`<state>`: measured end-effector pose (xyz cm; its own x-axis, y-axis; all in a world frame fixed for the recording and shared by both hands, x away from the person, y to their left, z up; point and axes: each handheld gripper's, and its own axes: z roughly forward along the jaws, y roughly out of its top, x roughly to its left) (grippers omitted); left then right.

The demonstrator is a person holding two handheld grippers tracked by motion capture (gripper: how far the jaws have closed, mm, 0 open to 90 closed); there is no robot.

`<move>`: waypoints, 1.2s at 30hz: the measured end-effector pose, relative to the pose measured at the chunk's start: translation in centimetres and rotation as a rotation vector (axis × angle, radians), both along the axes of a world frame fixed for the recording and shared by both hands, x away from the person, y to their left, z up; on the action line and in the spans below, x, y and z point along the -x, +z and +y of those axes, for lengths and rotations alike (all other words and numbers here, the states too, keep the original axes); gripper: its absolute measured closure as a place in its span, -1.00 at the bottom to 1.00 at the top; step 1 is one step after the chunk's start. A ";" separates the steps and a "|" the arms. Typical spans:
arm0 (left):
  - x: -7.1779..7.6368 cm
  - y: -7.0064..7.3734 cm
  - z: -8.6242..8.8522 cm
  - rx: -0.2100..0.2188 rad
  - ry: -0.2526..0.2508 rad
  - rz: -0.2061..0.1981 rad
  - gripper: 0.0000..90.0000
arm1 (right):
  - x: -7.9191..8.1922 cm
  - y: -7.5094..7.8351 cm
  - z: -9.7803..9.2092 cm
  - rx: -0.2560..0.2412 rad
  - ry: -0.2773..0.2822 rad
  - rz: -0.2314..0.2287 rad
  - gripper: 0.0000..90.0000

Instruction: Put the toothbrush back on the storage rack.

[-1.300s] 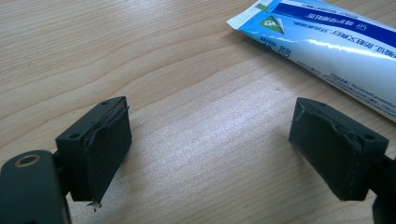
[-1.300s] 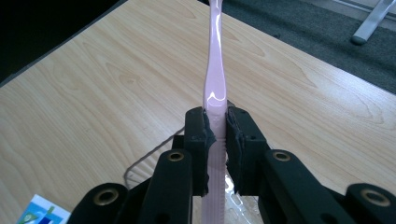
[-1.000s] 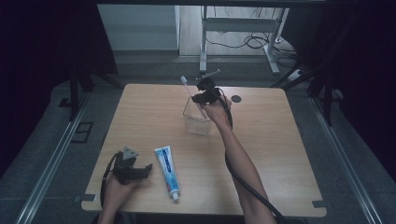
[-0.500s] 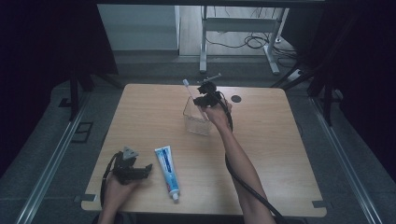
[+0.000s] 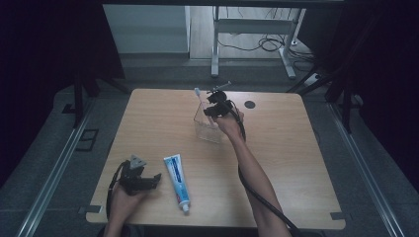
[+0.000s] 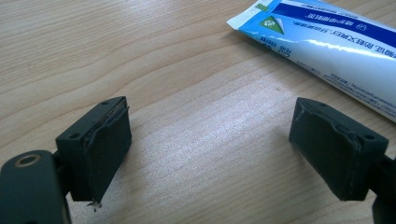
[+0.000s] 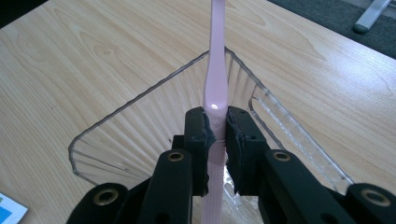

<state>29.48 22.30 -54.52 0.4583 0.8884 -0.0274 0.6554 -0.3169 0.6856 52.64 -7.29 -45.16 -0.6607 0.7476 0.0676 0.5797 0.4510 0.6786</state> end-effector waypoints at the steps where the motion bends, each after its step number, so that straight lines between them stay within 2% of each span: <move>1: 0.0 0.0 0.0 0.000 0.000 0.000 -0.71 | 0.0 0.0 0.0 0.006 0.004 -0.002 0.75; 10: 0.0 0.0 0.0 0.000 0.000 0.000 -0.71 | 0.1 -0.1 0.3 0.074 0.019 0.018 0.74; 18: 0.0 0.0 0.0 0.000 0.000 0.000 -0.71 | 0.1 0.0 0.3 0.102 0.026 0.038 0.73; 24: 0.0 0.0 0.0 -0.002 0.000 0.000 -0.71 | 0.1 0.1 0.5 0.149 0.039 0.073 0.72; 25: 0.0 0.0 0.0 -0.002 0.000 0.000 -0.71 | 0.1 0.2 0.6 0.154 0.038 0.077 0.65; 31: 0.0 0.0 0.0 -0.001 -0.001 0.001 -0.71 | 0.3 0.5 0.4 0.150 0.034 0.071 0.59; 36: 0.0 0.0 0.0 -0.001 0.000 0.001 -0.71 | 0.5 0.9 0.0 0.120 0.044 0.059 0.48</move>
